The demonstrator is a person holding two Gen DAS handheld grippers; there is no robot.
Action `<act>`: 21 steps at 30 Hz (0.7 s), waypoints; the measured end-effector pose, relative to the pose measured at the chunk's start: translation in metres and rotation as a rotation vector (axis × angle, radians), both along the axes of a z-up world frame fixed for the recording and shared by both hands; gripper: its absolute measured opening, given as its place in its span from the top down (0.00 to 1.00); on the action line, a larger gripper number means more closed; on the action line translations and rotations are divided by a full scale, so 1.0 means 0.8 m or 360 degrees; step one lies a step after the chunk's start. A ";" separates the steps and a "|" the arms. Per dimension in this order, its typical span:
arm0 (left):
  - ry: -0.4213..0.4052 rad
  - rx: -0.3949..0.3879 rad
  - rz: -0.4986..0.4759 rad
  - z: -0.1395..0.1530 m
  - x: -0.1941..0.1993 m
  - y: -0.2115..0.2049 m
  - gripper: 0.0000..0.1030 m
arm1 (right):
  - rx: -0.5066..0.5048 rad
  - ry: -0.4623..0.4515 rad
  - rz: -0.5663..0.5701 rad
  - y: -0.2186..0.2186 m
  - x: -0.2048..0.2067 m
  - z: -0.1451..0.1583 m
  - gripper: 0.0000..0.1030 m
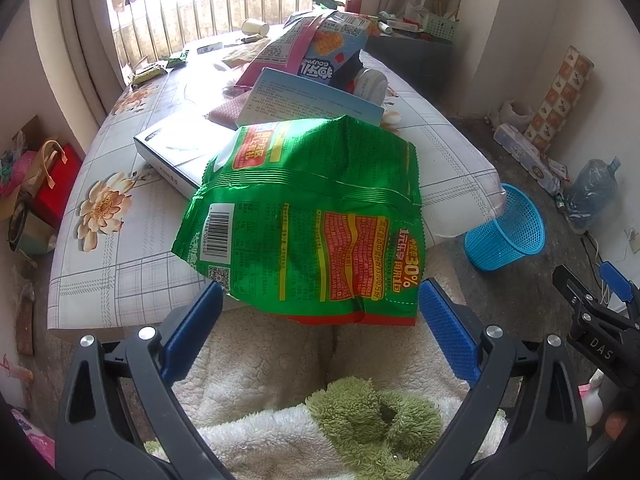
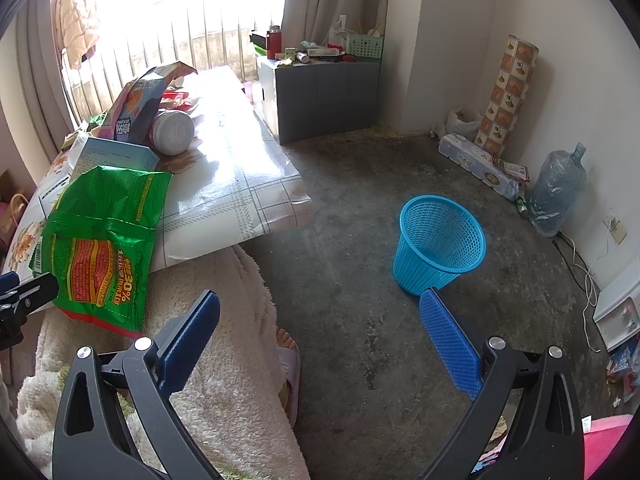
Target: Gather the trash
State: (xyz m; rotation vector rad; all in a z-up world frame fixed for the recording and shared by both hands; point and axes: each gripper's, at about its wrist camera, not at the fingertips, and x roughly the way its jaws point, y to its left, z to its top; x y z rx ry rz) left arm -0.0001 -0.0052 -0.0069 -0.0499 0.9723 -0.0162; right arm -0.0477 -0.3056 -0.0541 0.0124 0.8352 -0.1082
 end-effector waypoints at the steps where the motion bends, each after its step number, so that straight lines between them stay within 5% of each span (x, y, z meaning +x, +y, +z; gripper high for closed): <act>1: 0.0000 0.0000 0.0000 0.000 0.000 0.000 0.08 | 0.0000 -0.0001 0.0000 0.000 0.000 0.000 0.05; 21: 0.0006 -0.0001 0.0001 -0.005 -0.003 0.003 0.08 | 0.0025 0.0006 -0.0003 0.006 0.005 -0.005 0.05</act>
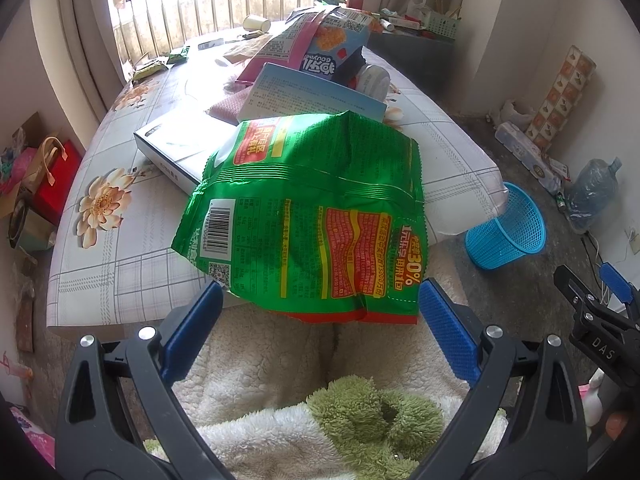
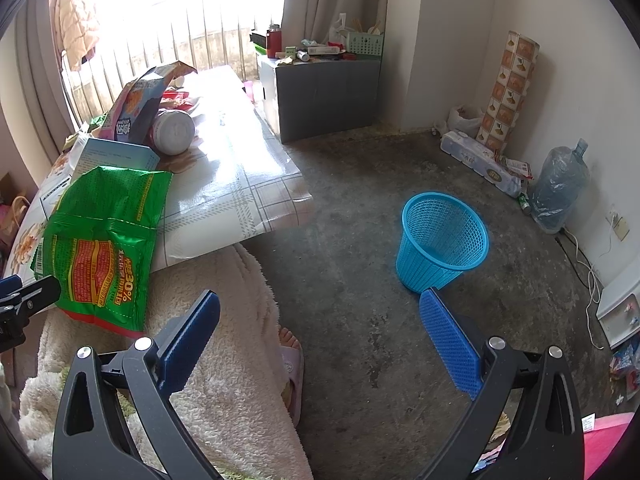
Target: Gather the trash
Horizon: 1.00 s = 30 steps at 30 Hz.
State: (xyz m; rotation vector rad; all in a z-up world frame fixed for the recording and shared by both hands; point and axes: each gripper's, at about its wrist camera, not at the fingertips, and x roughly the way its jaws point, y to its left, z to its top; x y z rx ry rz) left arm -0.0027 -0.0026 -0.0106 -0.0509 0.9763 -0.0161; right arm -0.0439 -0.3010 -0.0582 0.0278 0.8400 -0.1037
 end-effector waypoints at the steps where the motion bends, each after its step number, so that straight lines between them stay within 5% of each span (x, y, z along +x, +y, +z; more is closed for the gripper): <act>1: 0.0000 -0.0001 0.0000 0.000 0.000 0.000 0.08 | 0.0002 0.0001 0.0001 0.001 0.000 0.000 0.05; 20: 0.0036 -0.0033 0.0038 -0.007 0.003 0.011 0.08 | 0.0051 -0.0024 0.0003 0.002 0.001 -0.003 0.05; 30: -0.0163 -0.0288 0.0037 0.001 -0.004 0.094 0.08 | 0.0207 -0.0144 0.0122 0.021 0.018 0.007 0.05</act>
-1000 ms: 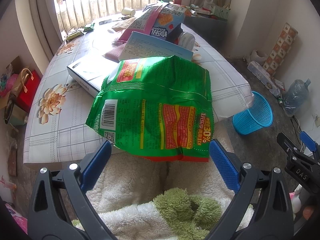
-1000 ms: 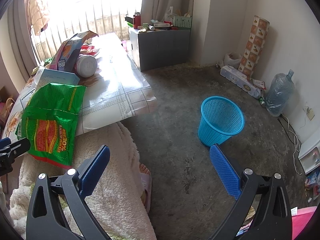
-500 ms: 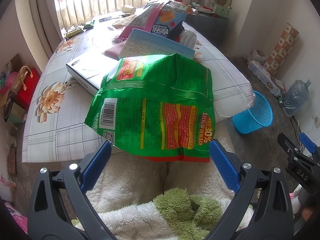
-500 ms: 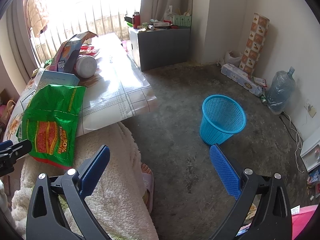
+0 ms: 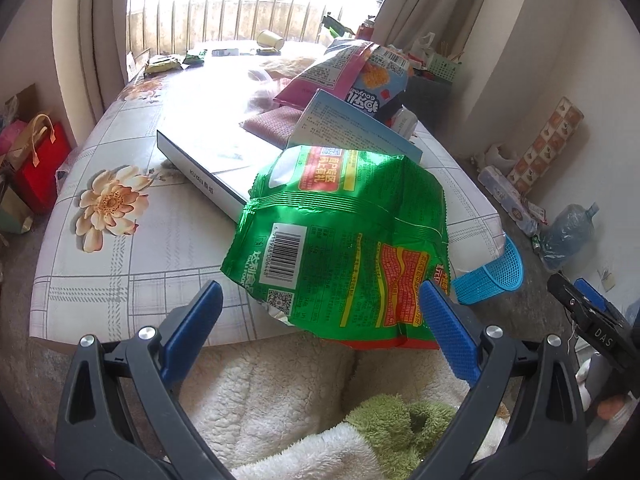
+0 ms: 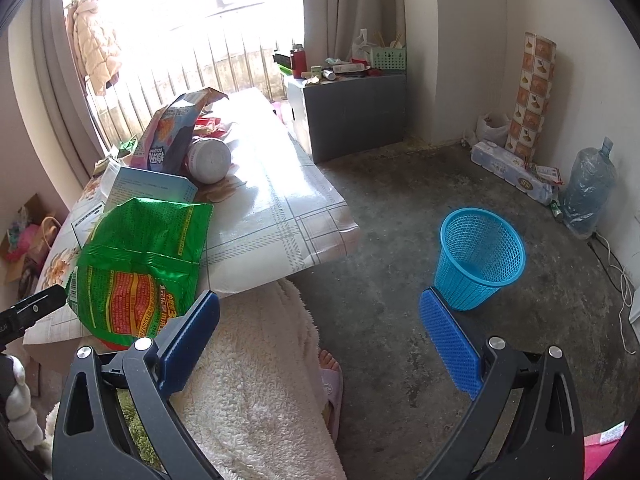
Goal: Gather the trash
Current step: 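Grasp the green snack bag with the left gripper and lift it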
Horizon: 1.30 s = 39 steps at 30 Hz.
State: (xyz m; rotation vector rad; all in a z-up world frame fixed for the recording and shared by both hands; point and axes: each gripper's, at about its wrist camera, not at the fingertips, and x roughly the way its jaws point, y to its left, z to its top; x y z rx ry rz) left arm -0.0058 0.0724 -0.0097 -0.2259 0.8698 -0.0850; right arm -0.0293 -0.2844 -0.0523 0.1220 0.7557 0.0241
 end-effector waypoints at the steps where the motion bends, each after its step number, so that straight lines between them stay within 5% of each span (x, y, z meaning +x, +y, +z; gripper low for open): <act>1: -0.0008 -0.0031 -0.0003 -0.001 -0.002 0.007 0.08 | 0.0015 -0.0002 0.0023 0.005 0.005 0.000 0.05; 12: -0.0042 -0.0244 -0.0018 -0.014 0.027 0.062 0.08 | 0.0554 0.0135 0.0423 0.047 0.075 -0.017 0.15; 20: 0.0036 -0.0484 -0.0054 -0.040 0.077 0.095 0.10 | 0.0623 0.0283 0.0525 0.075 0.113 -0.038 0.30; 25: 0.0147 -0.0729 -0.0137 -0.062 0.102 0.105 0.27 | 0.0645 0.0396 0.0568 0.088 0.123 -0.056 0.46; 30: 0.0181 -0.0908 -0.0251 -0.076 0.105 0.101 0.37 | 0.0726 0.0435 0.0588 0.088 0.126 -0.061 0.51; 34: 0.0142 -0.0884 -0.0311 -0.072 0.096 0.090 0.42 | 0.0720 0.0442 0.0583 0.090 0.128 -0.061 0.51; 39: 0.0130 -0.0904 -0.0381 -0.071 0.092 0.093 0.64 | 0.0575 0.0426 0.0642 0.092 0.134 -0.045 0.51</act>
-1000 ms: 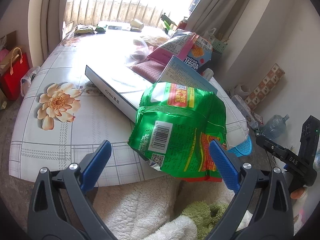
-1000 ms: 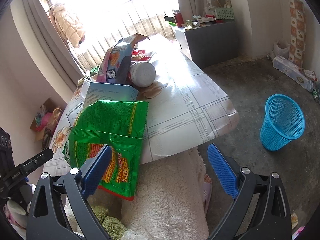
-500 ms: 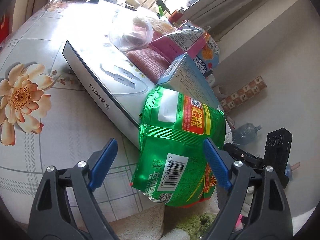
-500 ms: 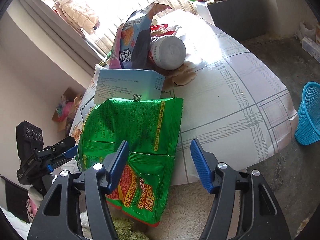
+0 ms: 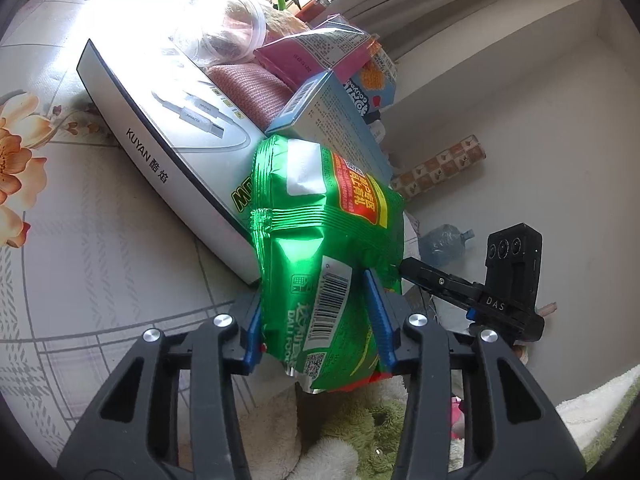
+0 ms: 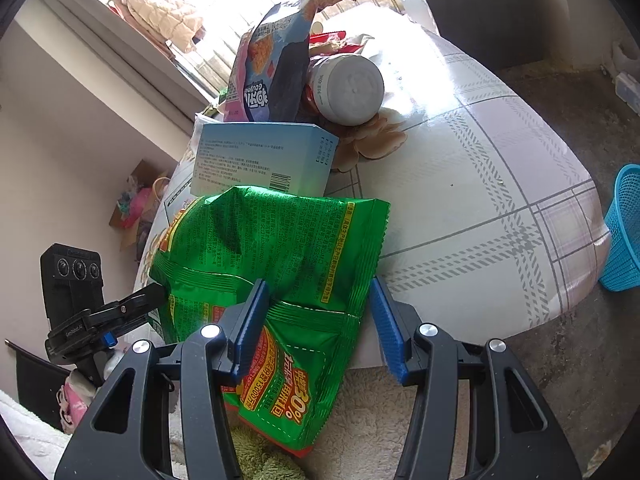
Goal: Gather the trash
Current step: 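Grasp the green snack bag with the left gripper and lift it, then carry the green snack bag over the blue wastebasket and open the left gripper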
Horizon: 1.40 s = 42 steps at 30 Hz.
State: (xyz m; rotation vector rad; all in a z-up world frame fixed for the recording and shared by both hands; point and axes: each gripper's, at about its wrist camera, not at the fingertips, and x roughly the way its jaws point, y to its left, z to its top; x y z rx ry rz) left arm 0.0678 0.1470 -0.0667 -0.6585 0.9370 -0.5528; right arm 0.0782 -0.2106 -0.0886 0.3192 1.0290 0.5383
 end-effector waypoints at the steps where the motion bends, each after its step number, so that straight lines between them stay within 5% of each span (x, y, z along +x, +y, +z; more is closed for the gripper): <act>1: -0.0005 -0.0005 -0.0022 -0.001 -0.001 0.001 0.79 | -0.0033 -0.0037 0.0021 -0.002 0.002 0.009 0.50; 11: -0.0095 0.0140 -0.0129 0.003 -0.026 0.010 0.84 | -0.0236 -0.0376 0.0421 0.058 0.066 0.088 0.23; 19: -0.0095 0.0173 -0.0143 0.000 -0.046 0.015 0.85 | -0.0494 -0.0330 0.0639 0.138 0.119 0.069 0.23; 22: -0.0102 0.0203 -0.0183 -0.003 -0.051 0.015 0.85 | -0.0639 -0.0404 0.0726 0.164 0.103 0.066 0.16; 33: -0.0060 0.0197 -0.0278 -0.023 -0.056 0.013 0.86 | -0.1140 -0.0722 0.0817 0.211 0.064 0.043 0.16; 34: -0.0062 0.0196 -0.0278 -0.022 -0.062 0.014 0.86 | -0.1151 -0.0747 0.0821 0.211 0.062 0.043 0.23; 42: -0.0121 0.0233 -0.0258 -0.002 -0.076 0.009 0.87 | -0.0991 -0.0851 0.0697 0.183 0.048 0.078 0.26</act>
